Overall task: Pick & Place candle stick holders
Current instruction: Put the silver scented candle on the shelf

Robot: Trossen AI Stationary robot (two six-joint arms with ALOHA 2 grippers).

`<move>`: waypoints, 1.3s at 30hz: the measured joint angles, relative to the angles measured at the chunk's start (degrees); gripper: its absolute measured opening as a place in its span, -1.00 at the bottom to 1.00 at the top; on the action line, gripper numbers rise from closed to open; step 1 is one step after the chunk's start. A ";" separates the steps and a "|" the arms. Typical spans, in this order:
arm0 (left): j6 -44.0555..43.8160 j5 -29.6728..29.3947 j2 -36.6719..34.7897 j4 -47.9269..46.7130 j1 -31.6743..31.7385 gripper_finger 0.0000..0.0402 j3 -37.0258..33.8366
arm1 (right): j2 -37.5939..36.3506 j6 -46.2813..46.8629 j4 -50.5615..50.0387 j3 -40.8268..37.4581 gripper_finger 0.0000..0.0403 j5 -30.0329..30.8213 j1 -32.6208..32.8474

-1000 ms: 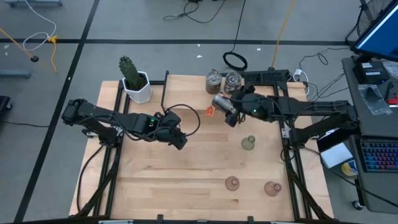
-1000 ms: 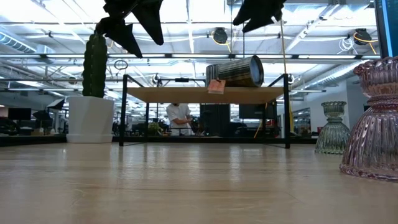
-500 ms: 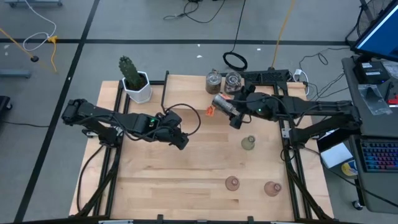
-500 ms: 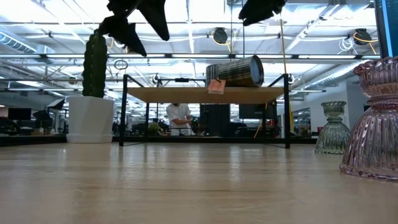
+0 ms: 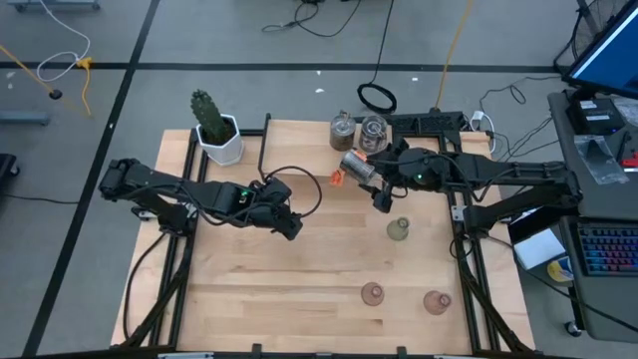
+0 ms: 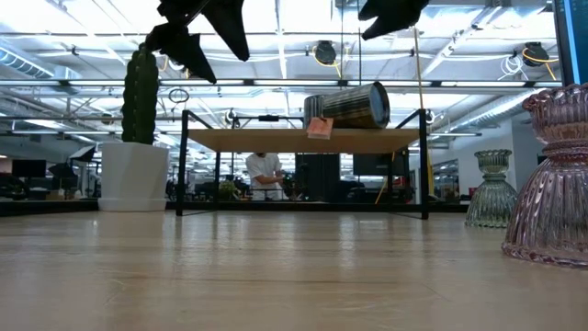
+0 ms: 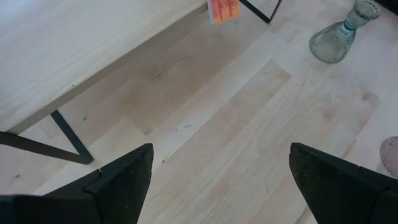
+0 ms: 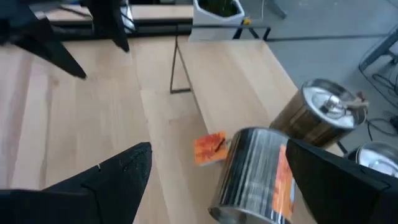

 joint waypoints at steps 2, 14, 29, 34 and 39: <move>0.00 0.00 0.00 -0.11 0.00 0.87 0.00 | 0.04 0.25 -1.04 0.00 0.85 0.00 0.00; 0.20 -4.42 0.00 -5.22 0.00 0.92 0.00 | -0.74 1.82 -0.48 0.00 0.96 -0.32 0.85; -1.28 -1.96 -6.48 5.64 -0.23 0.83 -11.14 | 1.46 12.21 -0.67 -0.09 0.95 -12.84 -5.86; -0.95 -1.15 -13.67 12.43 -0.77 0.86 -18.13 | 2.75 14.28 -0.15 -0.07 0.95 -13.80 -8.51; -0.35 -1.11 -19.28 16.38 -1.59 0.90 -23.66 | 3.55 16.59 -0.14 -0.04 0.95 -13.77 -11.07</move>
